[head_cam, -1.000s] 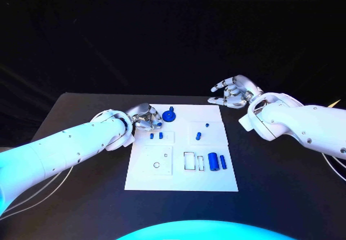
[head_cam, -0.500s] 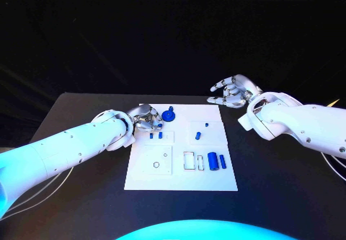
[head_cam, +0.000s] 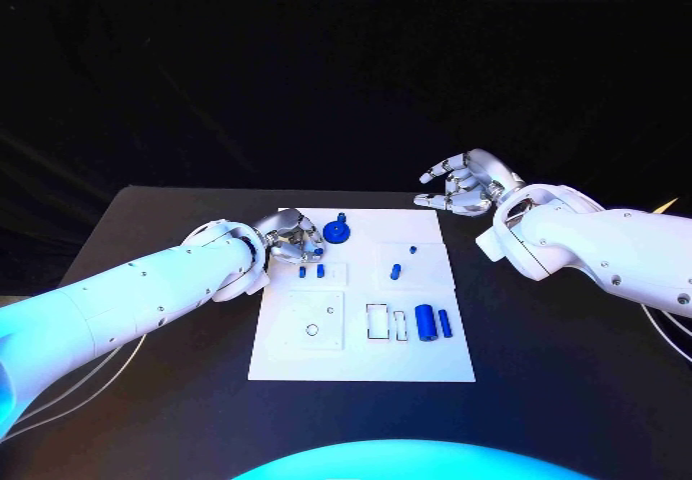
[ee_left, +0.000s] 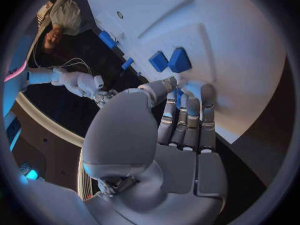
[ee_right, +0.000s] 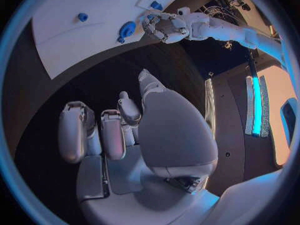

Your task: Assemble the parts on the task board

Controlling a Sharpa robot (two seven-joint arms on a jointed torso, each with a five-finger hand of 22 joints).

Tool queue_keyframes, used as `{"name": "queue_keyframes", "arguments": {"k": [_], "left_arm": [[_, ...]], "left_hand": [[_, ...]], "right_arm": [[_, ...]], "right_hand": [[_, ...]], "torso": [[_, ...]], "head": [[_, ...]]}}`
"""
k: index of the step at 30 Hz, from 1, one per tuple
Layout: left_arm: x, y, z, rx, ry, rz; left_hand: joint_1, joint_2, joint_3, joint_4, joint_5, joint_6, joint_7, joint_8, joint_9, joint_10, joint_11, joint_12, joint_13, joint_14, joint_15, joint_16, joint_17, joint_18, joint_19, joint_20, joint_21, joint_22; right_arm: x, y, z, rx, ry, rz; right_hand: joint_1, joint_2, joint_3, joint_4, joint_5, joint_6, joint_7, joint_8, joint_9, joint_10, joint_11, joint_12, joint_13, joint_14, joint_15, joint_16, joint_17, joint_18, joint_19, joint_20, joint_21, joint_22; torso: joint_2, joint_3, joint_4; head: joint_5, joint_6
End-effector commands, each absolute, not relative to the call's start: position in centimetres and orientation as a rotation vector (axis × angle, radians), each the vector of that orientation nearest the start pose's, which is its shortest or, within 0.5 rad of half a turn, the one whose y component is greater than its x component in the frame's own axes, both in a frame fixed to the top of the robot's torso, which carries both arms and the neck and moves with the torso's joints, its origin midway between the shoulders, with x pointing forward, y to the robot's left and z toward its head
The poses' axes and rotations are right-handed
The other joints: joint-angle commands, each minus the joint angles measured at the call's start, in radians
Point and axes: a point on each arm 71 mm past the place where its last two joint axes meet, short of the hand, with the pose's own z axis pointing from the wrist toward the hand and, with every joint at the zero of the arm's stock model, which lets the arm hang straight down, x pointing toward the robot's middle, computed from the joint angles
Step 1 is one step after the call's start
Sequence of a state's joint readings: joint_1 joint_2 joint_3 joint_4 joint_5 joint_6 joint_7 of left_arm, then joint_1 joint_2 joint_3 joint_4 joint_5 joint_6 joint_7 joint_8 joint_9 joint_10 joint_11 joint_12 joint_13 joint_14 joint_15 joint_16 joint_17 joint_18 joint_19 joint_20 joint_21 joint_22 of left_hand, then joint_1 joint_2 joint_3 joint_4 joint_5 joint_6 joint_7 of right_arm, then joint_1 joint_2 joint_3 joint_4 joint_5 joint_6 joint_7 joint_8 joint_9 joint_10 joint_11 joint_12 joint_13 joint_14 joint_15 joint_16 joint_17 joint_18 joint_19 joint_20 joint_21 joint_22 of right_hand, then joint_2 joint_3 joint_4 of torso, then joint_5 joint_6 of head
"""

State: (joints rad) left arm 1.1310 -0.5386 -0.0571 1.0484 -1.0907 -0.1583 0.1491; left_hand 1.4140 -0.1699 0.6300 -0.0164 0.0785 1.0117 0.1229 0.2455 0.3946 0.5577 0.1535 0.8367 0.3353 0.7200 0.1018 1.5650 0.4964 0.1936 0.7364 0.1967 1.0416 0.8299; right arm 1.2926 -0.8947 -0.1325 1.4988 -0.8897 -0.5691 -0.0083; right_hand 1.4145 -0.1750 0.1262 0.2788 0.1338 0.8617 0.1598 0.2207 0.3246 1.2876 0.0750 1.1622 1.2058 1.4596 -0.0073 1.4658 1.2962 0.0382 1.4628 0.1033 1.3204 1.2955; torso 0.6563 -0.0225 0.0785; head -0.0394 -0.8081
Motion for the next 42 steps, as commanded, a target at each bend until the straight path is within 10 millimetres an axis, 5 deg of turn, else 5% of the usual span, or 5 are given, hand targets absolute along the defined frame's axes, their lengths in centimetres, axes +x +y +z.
{"name": "queue_keyframes", "arguments": {"k": [1,42], "left_arm": [[53.80,17.04,-25.93,-0.083,1.881,-0.889],[54.03,17.66,-26.10,-0.087,1.892,-0.863]], "left_hand": [[-0.025,0.026,-0.063,0.010,-0.006,0.039,-0.003,0.005,0.033,-0.009,0.001,0.018,-0.004,-0.003,-0.002,0.027,-0.011,-0.011,0.006,0.004,0.010,0.010],[-0.021,0.029,-0.062,0.008,-0.007,0.035,0.000,0.001,0.032,-0.012,0.003,0.024,-0.005,-0.004,0.000,0.035,-0.014,-0.010,0.007,0.005,0.013,0.013]], "right_arm": [[49.93,-24.93,-16.59,0.424,1.531,0.790],[49.96,-24.96,-16.60,0.424,1.532,0.790]], "right_hand": [[-0.040,0.008,0.036,0.008,0.008,-0.001,-0.005,0.020,0.008,-0.015,-0.006,0.003,-0.003,0.065,-0.002,-0.011,0.093,0.018,0.014,-0.010,-0.011,0.125],[-0.040,0.008,0.036,0.008,0.008,-0.001,-0.005,0.020,0.008,-0.015,-0.006,0.003,-0.003,0.065,-0.002,-0.011,0.093,0.018,0.014,-0.010,-0.011,0.125]], "torso": [[0.000,-0.0006,0.0005],[0.000,-0.0009,0.0007]], "head": [[-0.001,-0.001],[0.001,-0.002]]}}
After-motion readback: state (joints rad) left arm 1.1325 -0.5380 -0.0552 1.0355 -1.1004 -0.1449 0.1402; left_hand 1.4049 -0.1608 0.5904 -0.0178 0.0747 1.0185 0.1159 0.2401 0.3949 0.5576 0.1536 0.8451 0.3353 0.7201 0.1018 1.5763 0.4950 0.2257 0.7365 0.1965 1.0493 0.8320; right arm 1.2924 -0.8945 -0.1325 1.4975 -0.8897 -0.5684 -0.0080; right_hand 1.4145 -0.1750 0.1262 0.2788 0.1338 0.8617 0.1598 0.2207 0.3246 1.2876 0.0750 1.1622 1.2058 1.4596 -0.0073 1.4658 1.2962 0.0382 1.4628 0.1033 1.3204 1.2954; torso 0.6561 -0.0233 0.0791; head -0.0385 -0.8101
